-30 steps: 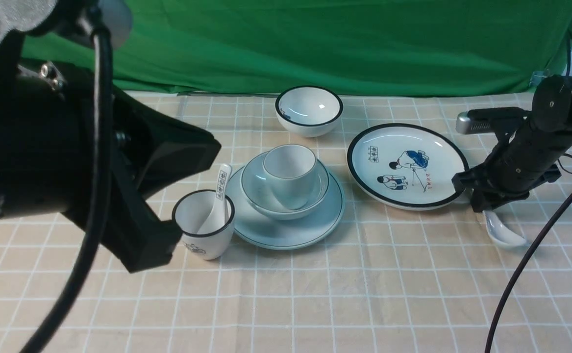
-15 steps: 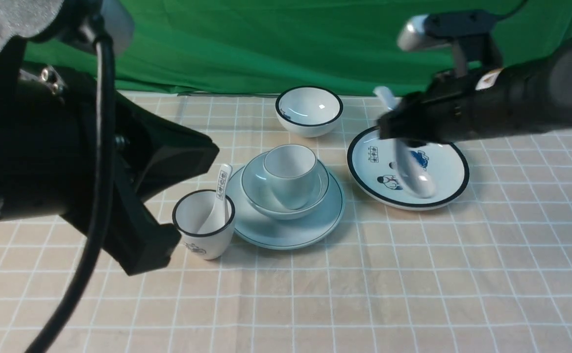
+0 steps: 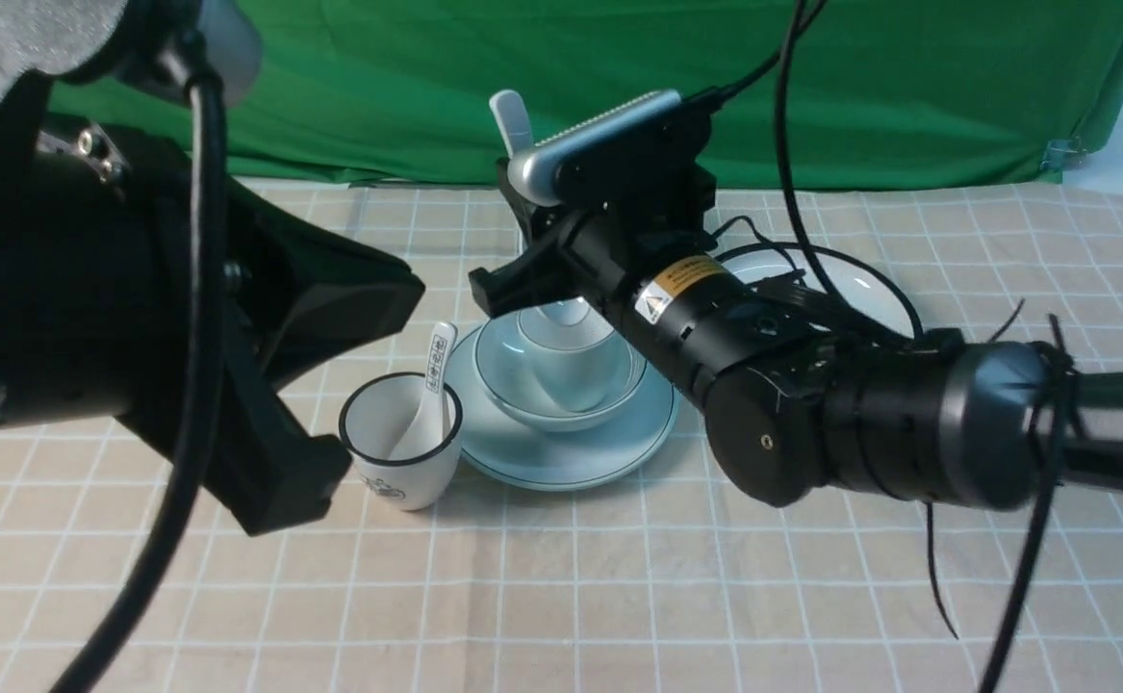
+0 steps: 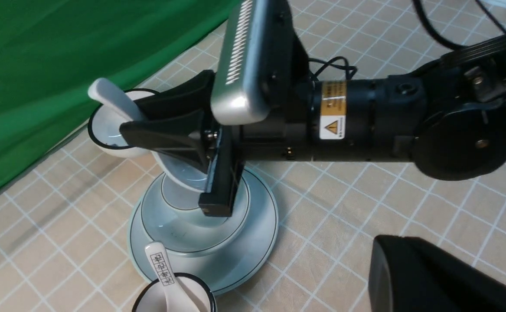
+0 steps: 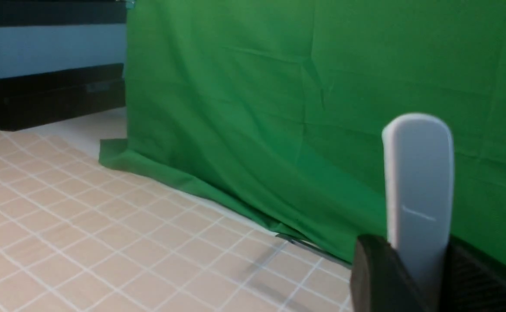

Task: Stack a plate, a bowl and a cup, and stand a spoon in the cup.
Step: Use the right arm to put the blue soup spoon into the blue teacup in the middle

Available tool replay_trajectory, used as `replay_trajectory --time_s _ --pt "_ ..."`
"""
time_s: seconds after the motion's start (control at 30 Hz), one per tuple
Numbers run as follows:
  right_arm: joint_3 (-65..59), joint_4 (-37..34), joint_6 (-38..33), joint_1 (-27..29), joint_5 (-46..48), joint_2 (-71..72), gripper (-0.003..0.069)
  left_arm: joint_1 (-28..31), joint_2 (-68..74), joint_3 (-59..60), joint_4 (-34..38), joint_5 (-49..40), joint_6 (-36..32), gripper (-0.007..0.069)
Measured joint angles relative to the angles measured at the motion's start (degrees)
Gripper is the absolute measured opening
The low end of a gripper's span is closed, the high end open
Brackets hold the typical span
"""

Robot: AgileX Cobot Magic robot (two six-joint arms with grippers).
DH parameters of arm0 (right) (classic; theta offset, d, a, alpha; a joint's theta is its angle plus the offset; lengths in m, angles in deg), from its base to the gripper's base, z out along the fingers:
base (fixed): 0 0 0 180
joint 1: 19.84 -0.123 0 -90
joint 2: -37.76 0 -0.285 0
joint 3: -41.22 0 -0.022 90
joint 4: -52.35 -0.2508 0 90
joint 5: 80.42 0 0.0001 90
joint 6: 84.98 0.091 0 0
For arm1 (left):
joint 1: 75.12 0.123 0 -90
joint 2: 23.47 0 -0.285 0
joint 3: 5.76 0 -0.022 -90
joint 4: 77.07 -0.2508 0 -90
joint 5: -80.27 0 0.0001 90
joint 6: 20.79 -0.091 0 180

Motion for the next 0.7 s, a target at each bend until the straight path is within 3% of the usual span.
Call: replay_trajectory --time_s 0.2,0.5,0.7 --pt "1.9 2.2 5.6 2.3 0.5 -3.5 0.0167 0.0 0.0 0.0 0.0 0.0 0.0 0.0001" --pt "1.9 2.5 6.7 2.9 0.8 -8.9 0.0167 0.0 0.0 0.0 0.0 0.4 0.0 0.0001" --pt "1.9 2.5 6.8 2.9 0.9 -9.7 0.0289 0.0 0.0 0.0 -0.7 0.4 0.0 0.0001"
